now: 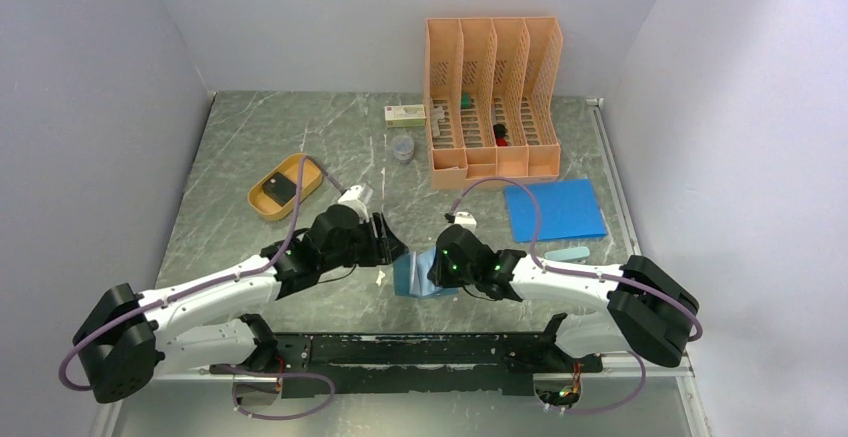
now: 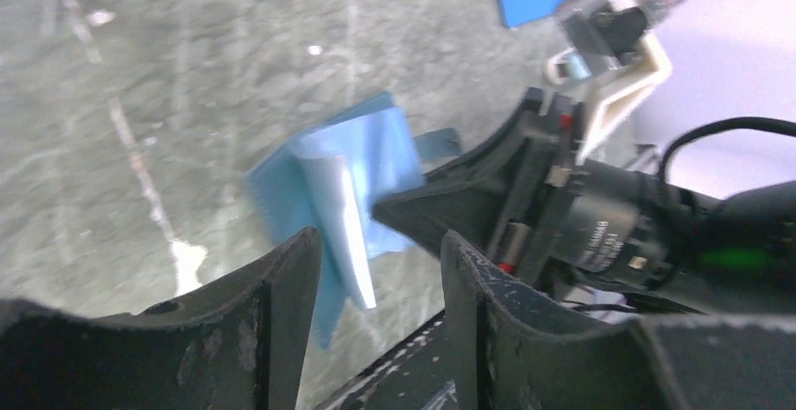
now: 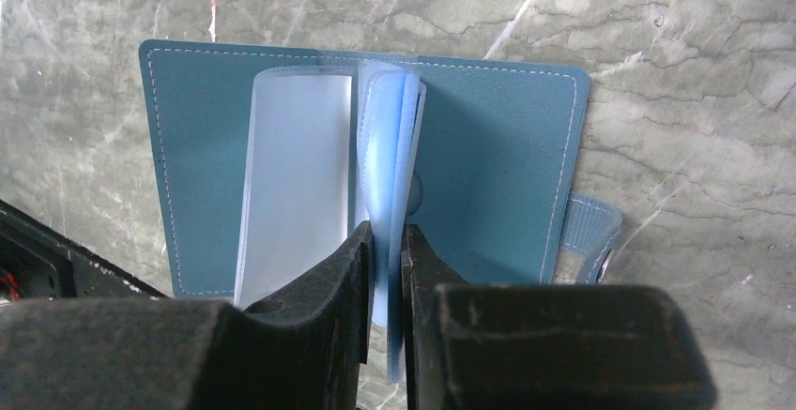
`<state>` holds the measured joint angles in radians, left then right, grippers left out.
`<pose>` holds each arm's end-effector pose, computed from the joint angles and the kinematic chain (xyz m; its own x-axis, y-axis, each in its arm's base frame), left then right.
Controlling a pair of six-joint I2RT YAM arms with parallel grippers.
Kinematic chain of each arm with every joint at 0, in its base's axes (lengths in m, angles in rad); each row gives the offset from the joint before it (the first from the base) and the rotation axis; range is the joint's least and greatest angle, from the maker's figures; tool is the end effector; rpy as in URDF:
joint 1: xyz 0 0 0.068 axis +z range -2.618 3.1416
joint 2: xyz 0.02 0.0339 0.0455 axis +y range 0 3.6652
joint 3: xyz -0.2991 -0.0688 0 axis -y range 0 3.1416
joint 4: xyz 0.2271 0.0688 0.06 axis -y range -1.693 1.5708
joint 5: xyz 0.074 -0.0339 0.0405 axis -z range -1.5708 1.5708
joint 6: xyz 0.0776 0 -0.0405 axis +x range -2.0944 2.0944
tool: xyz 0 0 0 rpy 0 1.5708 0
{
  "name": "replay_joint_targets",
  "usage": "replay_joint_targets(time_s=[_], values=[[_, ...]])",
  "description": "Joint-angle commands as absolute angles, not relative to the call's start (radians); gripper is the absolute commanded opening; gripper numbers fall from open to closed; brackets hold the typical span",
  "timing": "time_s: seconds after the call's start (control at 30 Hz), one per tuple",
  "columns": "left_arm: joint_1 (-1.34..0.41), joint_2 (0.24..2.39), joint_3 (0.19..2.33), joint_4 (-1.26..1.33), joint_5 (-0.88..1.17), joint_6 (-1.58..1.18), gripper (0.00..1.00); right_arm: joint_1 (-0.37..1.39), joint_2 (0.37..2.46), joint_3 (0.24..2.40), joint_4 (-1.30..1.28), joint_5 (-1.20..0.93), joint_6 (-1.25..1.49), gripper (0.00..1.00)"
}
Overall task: Put the credit cards into the card holder
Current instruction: Open the card holder at the center of the board.
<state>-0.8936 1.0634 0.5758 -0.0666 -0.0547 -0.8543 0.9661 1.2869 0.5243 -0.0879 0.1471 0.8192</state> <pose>0.1488 -0.1783 0.2418 -0.7814 -0.2298 -0.5801 0.2432 0.7440 -0.6223 0.1465 0.1921 0.1738 -0.8462 0.0468 -0.5309 -0.2059 0.8901 0.4067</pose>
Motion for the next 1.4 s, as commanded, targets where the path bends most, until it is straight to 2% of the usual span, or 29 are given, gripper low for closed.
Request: replay_joint_targets(time_s=[0.0,0.3,0.63,0.83,1.07,1.37], values=[[-0.893,1.122,0.593,0.141,0.101,-0.909,0.53,0.963,1.283,0.525,-0.089,0.155,0.828,0.18],[-0.902,1.331,0.559,0.374,0.201,-0.980,0.38,0.963,1.293,0.535,-0.084,0.151,0.825,0.18],[-0.902,1.480,0.561,0.283,0.098,-0.926,0.25,0.963,1.259,0.516,-0.081,0.126,0.833,0.19],[-0.902,1.555,0.546,0.235,0.032,-0.899,0.17,0.962,1.194,0.475,-0.065,0.095,0.862,0.27],[-0.901,1.602,0.519,0.235,0.009,-0.886,0.12,0.910,1.132,0.413,-0.027,0.036,0.899,0.38],[-0.902,1.627,0.517,0.220,0.002,-0.864,0.09,0.824,1.034,0.332,-0.004,-0.031,0.929,0.40]])
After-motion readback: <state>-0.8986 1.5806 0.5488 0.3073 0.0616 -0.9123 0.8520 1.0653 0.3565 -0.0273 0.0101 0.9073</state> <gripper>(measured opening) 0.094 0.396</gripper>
